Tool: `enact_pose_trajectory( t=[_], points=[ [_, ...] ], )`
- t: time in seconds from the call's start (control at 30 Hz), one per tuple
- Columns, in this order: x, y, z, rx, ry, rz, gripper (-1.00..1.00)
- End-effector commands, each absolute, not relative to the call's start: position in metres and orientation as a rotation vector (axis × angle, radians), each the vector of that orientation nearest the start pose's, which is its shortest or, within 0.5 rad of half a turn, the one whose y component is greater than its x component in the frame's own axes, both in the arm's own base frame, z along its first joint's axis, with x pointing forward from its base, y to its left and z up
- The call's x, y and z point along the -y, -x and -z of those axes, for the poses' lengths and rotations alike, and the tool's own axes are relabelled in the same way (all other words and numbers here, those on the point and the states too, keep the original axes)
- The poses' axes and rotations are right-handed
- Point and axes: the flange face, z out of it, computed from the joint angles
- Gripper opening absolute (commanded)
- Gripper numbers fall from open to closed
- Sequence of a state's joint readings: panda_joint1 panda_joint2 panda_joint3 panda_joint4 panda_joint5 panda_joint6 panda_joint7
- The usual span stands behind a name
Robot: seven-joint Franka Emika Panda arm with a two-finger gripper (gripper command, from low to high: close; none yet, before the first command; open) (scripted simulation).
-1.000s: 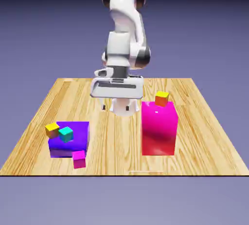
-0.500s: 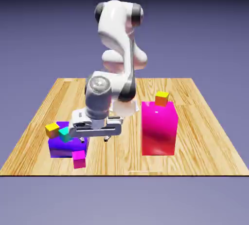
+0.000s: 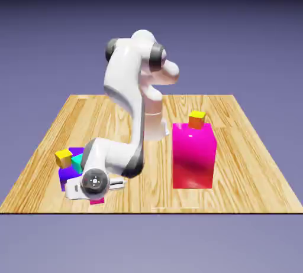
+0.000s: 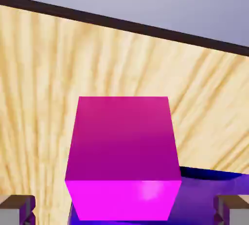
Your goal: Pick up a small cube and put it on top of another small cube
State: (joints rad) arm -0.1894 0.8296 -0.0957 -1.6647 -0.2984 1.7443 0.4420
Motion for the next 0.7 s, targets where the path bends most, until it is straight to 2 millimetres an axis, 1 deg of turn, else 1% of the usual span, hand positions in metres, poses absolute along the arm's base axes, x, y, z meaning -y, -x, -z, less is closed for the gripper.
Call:
enact_pose_trajectory(
  t=[0.0, 0.03, 0.13, 0.17, 0.23, 0.3, 0.4, 0.47, 0.53, 0.6, 0.67],
  points=[
    [0.188, -0.552, -0.097, -0.905, 3.175, -1.248, -1.00],
    [0.188, -0.552, -0.097, -0.905, 3.175, -1.248, -1.00],
    [0.181, -0.582, -0.142, -0.904, 3.176, -1.248, -1.00],
    [0.170, -0.589, -0.157, -0.880, 3.182, -1.244, -1.00],
    [0.121, -0.592, -0.184, -0.763, 3.212, -1.224, -1.00],
    [0.072, -0.591, -0.211, -0.641, 3.244, -1.205, -1.00],
    [0.001, -0.579, -0.252, -0.453, 3.296, -1.177, -1.00],
    [-0.045, -0.564, -0.278, -0.324, 3.332, -1.158, -1.00],
    [-0.088, -0.545, -0.303, -0.193, 3.371, -1.136, -1.00],
    [-0.129, -0.521, -0.328, -0.062, 3.410, -1.113, -1.00],
    [-0.166, -0.492, -0.350, 0.070, 3.452, -1.087, -1.00]
  ],
)
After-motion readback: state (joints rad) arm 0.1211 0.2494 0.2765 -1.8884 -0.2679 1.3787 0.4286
